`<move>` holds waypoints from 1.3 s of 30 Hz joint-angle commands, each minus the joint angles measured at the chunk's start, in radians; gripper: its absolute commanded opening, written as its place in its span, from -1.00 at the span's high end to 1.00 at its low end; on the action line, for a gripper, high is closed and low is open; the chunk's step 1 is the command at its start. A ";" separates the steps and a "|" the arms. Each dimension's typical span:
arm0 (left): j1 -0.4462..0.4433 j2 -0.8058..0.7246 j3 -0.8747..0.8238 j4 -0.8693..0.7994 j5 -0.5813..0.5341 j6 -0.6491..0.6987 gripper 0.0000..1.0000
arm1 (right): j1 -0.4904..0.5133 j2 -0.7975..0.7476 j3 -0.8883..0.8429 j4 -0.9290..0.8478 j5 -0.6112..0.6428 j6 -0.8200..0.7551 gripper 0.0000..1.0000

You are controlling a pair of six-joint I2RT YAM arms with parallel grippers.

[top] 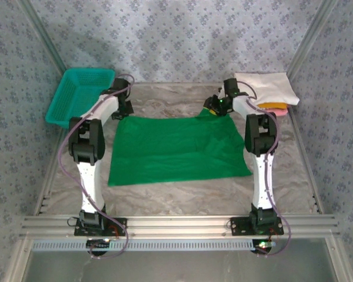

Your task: Fold and stack the t-shirts

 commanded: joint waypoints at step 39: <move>0.021 -0.207 -0.136 0.038 -0.019 0.079 1.00 | 0.011 -0.410 -0.372 0.256 0.009 0.218 1.00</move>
